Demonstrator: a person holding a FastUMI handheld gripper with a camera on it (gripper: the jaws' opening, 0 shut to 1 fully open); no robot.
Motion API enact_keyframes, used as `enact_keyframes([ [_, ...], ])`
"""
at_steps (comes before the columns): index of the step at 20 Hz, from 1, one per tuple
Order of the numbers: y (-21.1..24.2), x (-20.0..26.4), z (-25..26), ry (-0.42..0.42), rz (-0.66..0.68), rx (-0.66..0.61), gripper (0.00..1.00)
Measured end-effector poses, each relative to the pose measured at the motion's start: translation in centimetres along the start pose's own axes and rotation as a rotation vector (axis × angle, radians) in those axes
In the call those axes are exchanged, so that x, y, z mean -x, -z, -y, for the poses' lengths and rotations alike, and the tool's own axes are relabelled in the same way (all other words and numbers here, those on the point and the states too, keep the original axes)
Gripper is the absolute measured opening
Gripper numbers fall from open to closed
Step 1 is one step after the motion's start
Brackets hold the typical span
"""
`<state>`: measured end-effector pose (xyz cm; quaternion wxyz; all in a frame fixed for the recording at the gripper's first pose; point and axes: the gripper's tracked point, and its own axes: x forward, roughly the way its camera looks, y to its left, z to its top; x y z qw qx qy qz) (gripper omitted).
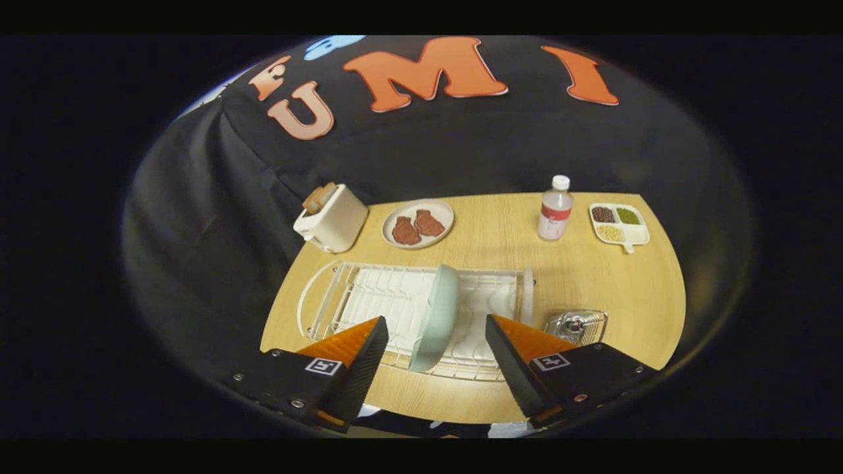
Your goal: Take the plate from the dish rack, then take the spoon from the basket and place it into the plate.
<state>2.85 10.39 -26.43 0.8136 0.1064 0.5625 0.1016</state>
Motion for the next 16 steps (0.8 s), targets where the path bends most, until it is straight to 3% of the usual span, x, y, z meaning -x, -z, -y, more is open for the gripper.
enact_keyframes([
  [7,2.3,-5.4,-0.5,0.049,-0.226,-0.012,0.75],
  [14,4.6,-7.8,-0.1,0.182,-0.324,0.007,0.43],
  [16,4.6,-7.9,-0.1,0.22,-0.31,0.018,0.4],
])
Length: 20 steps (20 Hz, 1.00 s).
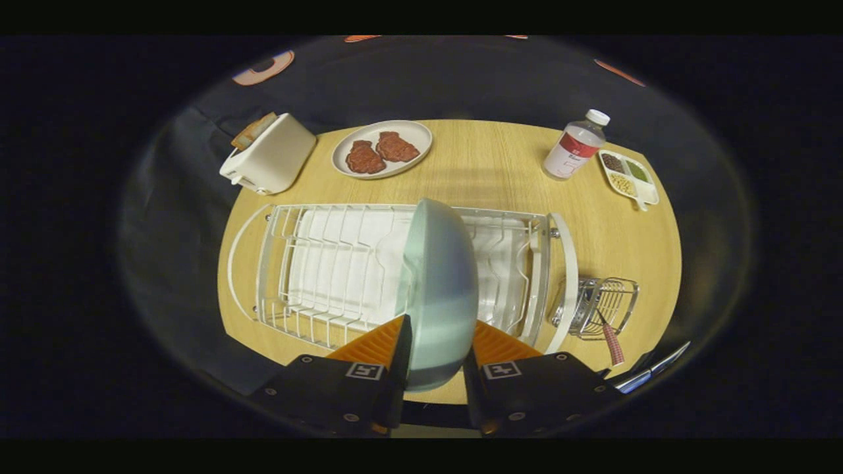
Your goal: Take the plate from the dish rack, then take the spoon from the basket and place it into the plate.
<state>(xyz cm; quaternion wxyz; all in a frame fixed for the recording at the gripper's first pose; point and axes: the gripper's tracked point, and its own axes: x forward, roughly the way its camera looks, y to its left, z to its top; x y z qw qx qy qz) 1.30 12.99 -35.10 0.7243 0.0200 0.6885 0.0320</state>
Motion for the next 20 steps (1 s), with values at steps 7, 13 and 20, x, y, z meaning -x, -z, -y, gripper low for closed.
enact_keyframes([
  [7,-0.5,1.9,2.0,0.106,0.059,-0.072,0.3],
  [13,0.6,4.2,5.0,0.15,0.09,-0.122,0.24],
  [20,5.1,8.1,7.0,0.088,0.142,-0.178,0.24],
])
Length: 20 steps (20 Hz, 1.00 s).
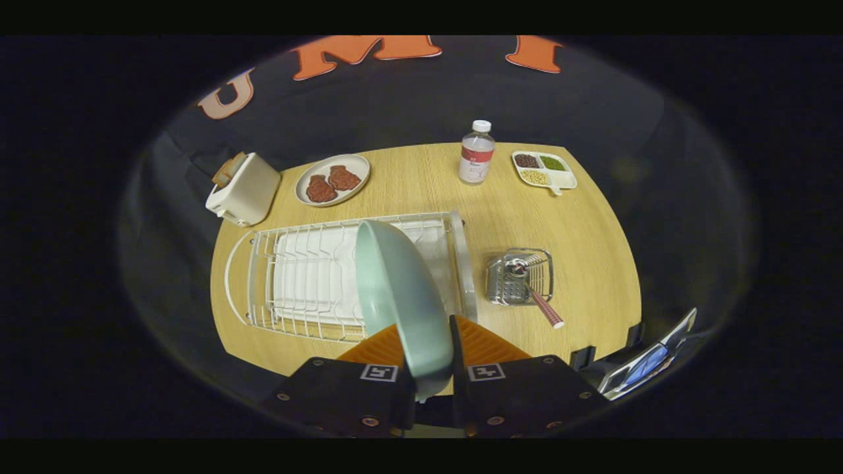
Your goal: Take the plate from the dish rack, then take the spoon from the basket and place it into the plate.
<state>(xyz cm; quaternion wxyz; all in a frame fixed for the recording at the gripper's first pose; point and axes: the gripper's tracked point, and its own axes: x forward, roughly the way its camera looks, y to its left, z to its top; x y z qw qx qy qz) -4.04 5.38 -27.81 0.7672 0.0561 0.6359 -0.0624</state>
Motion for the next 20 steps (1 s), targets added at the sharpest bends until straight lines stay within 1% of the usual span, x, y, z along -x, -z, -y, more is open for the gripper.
enact_keyframes([
  [3,2.0,1.2,1.0,-0.037,0.004,-0.022,0.24],
  [8,6.3,1.7,2.4,-0.09,-0.018,-0.067,0.24],
  [12,9.7,1.3,3.1,-0.135,-0.045,-0.086,0.24],
  [17,13.9,0.3,4.0,-0.168,-0.074,-0.067,0.24],
  [20,15.9,-0.7,3.9,-0.209,-0.104,-0.095,0.24],
])
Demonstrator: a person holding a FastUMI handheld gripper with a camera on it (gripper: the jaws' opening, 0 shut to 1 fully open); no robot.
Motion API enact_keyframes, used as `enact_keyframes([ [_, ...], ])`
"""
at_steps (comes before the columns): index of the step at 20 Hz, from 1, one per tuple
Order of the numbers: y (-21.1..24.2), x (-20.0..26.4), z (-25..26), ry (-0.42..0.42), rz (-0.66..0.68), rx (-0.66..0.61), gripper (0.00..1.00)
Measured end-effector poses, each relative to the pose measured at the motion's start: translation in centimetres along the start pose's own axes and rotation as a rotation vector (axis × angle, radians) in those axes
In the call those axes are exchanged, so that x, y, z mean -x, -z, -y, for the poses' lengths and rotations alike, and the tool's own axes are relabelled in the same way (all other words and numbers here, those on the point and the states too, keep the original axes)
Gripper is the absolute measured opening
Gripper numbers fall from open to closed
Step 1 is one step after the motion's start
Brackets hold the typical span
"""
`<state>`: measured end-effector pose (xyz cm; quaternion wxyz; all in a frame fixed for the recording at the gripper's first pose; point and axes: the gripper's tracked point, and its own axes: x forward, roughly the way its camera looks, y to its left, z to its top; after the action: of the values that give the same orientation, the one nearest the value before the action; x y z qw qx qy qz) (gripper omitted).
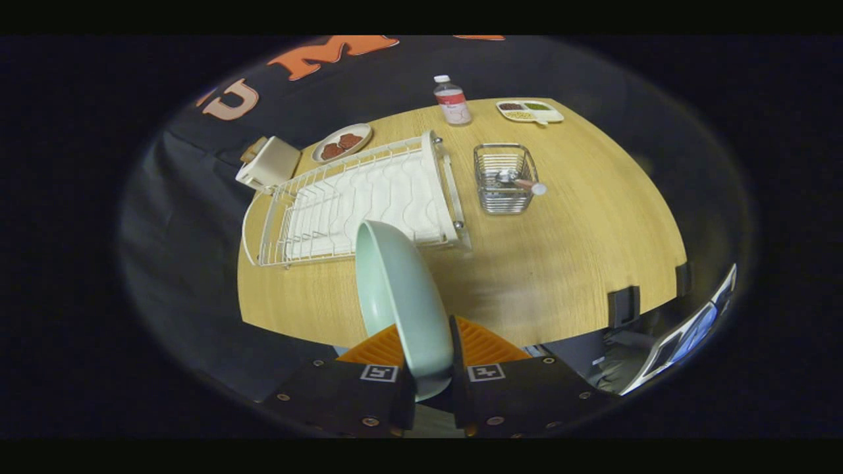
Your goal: Take the plate from the dish rack, then take the spoon from the basket and place it into the plate.
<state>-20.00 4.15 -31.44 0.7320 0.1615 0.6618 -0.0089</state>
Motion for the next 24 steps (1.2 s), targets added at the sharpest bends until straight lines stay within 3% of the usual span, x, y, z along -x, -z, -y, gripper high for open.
enact_keyframes([
  [20,2.7,-7.8,0.3,-0.173,-0.003,-0.046,0.25],
  [24,2.1,-9.5,2.9,-0.104,0.006,-0.067,0.28],
])
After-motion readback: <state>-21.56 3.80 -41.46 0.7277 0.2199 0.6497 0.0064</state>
